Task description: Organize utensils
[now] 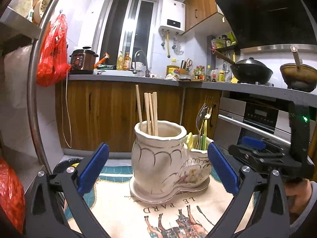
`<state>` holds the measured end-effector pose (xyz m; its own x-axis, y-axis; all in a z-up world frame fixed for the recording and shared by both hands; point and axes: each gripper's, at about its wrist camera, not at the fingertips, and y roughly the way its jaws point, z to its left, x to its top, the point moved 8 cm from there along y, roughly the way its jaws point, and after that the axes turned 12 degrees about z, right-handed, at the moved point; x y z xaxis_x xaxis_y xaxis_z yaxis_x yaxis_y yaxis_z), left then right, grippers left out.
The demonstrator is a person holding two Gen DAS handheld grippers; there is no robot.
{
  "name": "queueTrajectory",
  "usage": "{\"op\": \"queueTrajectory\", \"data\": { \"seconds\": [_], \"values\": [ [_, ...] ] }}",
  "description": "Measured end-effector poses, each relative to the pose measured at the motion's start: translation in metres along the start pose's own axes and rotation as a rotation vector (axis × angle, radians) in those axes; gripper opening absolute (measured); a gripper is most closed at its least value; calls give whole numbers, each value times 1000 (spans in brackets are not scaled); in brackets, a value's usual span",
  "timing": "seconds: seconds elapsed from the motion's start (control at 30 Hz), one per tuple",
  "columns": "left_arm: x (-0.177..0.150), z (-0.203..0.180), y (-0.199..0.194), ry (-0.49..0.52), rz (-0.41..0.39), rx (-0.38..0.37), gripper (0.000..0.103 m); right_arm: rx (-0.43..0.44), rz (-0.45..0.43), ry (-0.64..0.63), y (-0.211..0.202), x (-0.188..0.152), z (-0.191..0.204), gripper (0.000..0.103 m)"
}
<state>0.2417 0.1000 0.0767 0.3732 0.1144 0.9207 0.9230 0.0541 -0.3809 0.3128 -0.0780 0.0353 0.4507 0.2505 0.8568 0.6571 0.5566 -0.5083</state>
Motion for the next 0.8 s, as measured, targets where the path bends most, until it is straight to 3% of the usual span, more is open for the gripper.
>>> {"op": "queueTrajectory", "data": {
  "seconds": [0.33,0.8],
  "values": [
    [-24,-3,-3,-30,29,10,98,-46,-6,-37,-13,-28,8,93],
    [-30,1,-7,-56,25,13,98,-67,-45,-52,-19,-27,10,95]
  ]
}}
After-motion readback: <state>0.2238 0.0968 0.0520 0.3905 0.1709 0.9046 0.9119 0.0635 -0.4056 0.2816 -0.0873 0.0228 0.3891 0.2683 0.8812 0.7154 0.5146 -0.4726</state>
